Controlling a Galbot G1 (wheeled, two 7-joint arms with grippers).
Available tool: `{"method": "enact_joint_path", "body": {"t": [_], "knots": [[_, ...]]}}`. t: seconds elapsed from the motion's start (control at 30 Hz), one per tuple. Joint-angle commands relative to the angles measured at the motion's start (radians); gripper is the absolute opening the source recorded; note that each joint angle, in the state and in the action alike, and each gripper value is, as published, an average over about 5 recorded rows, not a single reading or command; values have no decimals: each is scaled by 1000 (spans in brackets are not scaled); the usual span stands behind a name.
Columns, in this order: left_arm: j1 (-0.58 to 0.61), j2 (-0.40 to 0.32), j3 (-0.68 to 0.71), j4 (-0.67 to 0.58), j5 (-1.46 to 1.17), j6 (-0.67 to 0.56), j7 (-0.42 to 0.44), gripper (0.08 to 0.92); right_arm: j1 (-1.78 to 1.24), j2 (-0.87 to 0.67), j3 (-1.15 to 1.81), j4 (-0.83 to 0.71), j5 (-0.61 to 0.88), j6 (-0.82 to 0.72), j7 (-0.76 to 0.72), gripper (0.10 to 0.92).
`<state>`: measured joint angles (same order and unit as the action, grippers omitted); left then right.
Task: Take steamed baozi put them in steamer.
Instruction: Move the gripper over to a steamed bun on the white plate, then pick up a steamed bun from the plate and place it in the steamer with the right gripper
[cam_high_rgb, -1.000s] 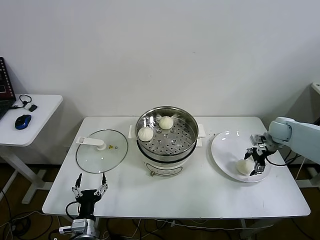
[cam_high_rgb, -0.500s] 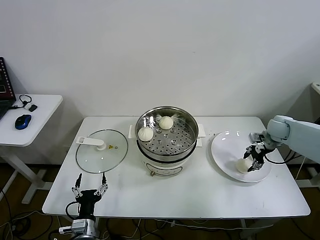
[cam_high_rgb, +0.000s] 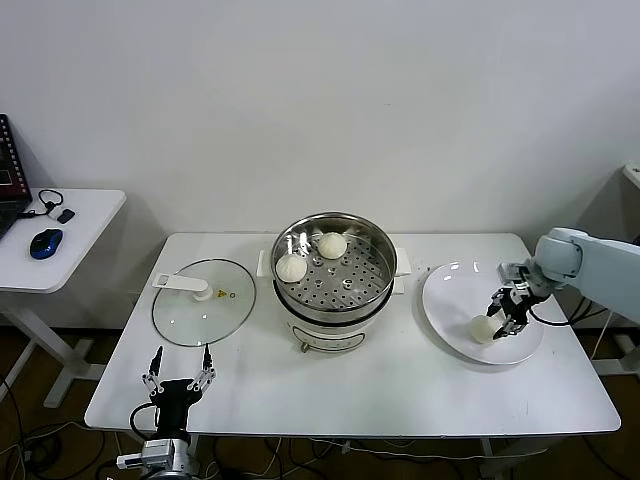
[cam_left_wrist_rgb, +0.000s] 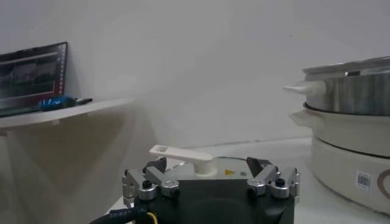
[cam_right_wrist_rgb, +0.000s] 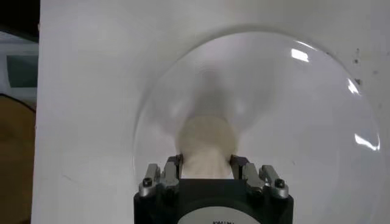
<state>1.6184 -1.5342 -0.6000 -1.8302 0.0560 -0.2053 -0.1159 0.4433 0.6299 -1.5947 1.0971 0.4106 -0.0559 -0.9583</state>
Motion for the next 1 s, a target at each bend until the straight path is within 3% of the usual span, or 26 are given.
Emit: {"method": "enact_joint_path", "body": {"t": [0.03, 0.33, 0.63, 1.0], "knots": [[-1, 2, 2, -4, 1, 2, 1, 823, 306, -10, -210, 163, 65, 17, -17, 552], [-3, 9, 5, -11, 0, 1, 1, 823, 629, 92, -296, 265, 146, 80, -55, 551], [3, 14, 3, -20, -1, 0, 1, 823, 680, 244, -220, 328, 161, 141, -46, 551], [10, 10, -6, -23, -3, -2, -1, 823, 546, 399, -109, 268, -134, 363, 80, 541]]}}
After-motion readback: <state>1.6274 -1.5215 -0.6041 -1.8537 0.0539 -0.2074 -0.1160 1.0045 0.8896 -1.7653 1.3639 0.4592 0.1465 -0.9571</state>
